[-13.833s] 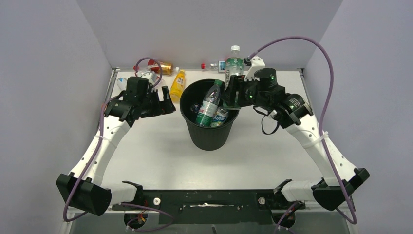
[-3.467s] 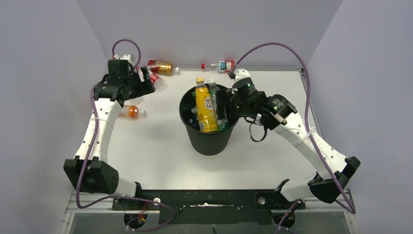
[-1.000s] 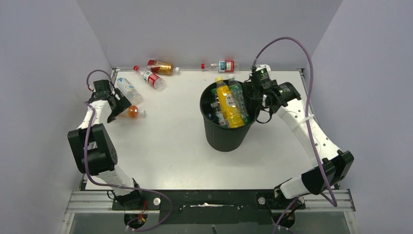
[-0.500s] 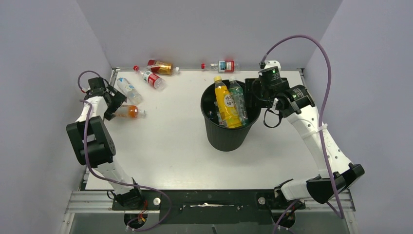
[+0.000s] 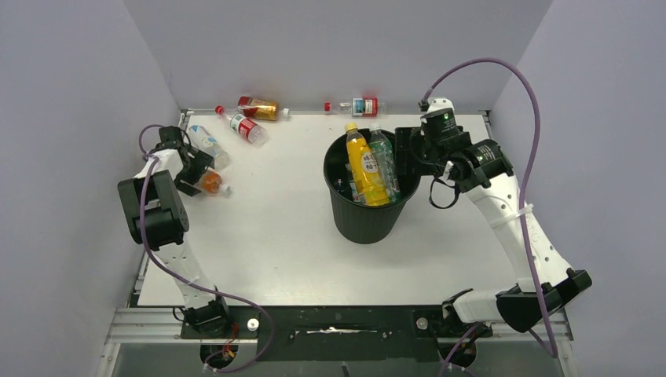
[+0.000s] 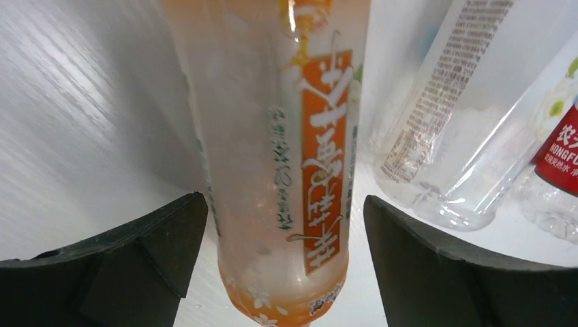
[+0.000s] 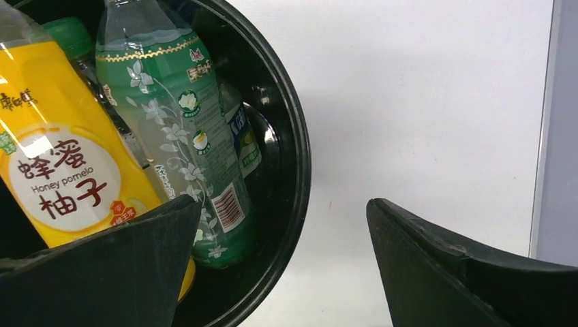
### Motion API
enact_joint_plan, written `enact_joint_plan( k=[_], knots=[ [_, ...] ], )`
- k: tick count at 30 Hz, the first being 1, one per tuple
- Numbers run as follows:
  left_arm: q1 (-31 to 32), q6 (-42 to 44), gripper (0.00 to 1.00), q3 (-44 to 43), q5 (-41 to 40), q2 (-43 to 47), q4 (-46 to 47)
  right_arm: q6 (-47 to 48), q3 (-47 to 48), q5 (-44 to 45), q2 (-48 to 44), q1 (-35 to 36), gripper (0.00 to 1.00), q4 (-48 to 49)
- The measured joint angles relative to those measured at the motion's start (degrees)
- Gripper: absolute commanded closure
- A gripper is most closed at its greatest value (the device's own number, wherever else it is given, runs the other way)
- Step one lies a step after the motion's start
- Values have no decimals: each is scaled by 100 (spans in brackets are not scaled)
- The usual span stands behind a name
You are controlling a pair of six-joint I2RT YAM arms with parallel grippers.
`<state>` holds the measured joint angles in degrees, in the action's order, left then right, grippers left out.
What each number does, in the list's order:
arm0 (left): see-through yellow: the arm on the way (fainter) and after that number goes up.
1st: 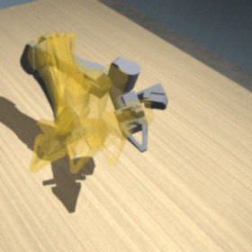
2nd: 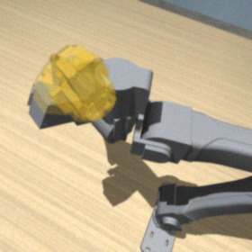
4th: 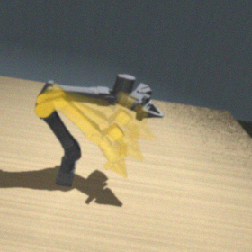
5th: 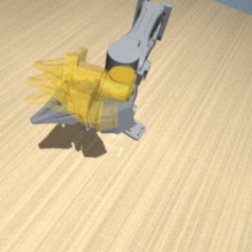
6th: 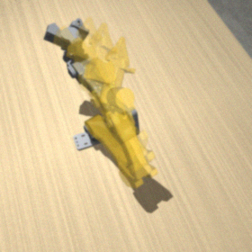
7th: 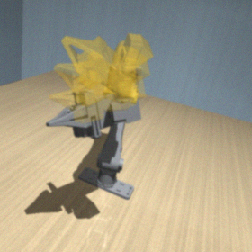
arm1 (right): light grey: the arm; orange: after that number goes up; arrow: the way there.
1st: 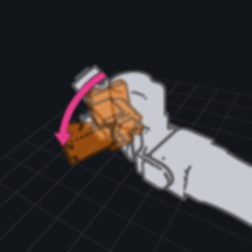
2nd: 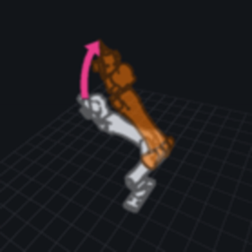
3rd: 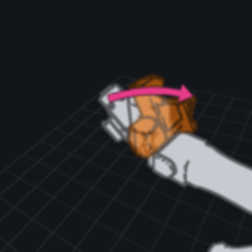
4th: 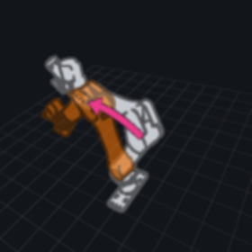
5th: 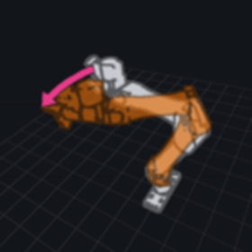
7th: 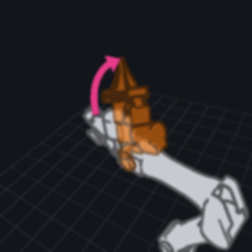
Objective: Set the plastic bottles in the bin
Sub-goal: Pick up the plastic bottle at the center of the board.
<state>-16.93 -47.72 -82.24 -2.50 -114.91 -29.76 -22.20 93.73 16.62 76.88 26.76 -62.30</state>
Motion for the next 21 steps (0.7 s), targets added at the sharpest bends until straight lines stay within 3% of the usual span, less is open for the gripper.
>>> enact_joint_plan(
  k=[9, 21],
  knots=[
    [273, 46, 55, 291, 22, 96, 181, 37, -118, -127, -186, 0, 0, 9],
    [557, 737, 55, 774, 87, 874, 11, -118, -509, -389, -474, 22, 0, 90]
  ],
)
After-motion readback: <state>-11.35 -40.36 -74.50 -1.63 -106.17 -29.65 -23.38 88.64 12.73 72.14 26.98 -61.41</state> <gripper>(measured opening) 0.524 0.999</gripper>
